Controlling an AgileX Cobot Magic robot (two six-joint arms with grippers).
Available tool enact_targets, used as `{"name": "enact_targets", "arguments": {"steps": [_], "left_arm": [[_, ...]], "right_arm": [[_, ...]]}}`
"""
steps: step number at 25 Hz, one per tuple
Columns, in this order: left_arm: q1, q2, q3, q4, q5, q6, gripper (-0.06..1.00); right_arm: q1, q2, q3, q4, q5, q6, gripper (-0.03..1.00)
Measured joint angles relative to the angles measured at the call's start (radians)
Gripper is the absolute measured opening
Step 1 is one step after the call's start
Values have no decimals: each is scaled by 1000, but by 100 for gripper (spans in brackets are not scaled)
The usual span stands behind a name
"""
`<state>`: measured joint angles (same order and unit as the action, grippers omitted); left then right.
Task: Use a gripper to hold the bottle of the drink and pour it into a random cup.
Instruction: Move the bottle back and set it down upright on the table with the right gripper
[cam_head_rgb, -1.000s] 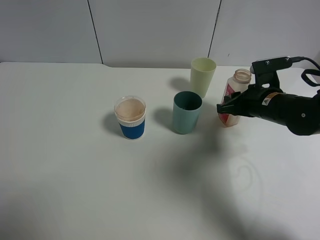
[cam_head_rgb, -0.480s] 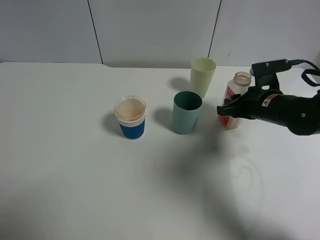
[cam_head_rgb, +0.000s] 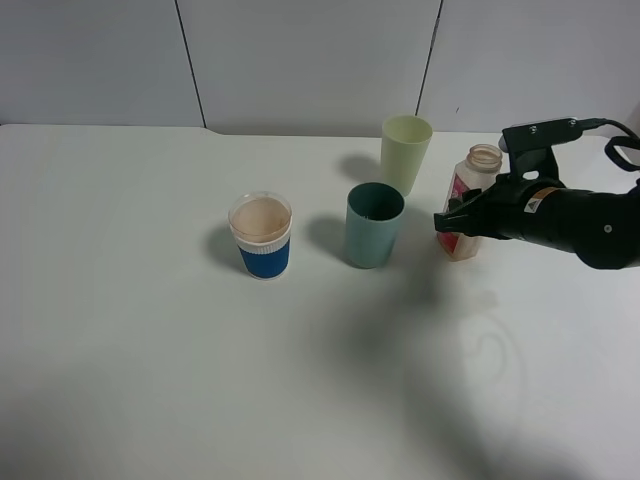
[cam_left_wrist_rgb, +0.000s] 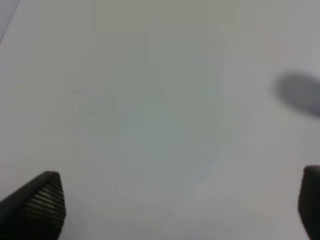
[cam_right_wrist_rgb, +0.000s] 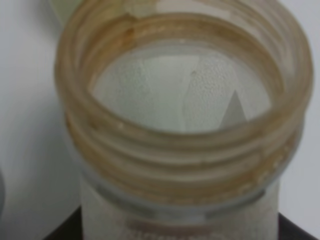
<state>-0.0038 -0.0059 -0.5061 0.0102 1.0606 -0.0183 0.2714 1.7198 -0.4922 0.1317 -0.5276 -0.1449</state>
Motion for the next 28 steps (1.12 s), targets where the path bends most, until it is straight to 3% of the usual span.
{"name": "enact_targets", "arguments": {"steps": [5, 10, 13, 22, 28], "left_arm": [[0, 0, 0, 0, 0, 0, 93], [0, 0, 0, 0, 0, 0, 93], [0, 0, 0, 0, 0, 0, 93], [0, 0, 0, 0, 0, 0, 93], [0, 0, 0, 0, 0, 0, 93]], "right_arm": [[0, 0, 0, 0, 2, 0, 42], [0, 4, 0, 0, 42, -8, 85], [0, 4, 0, 0, 31, -8, 96], [0, 3, 0, 3, 32, -9, 99], [0, -59, 1, 8, 122, -9, 99]]}}
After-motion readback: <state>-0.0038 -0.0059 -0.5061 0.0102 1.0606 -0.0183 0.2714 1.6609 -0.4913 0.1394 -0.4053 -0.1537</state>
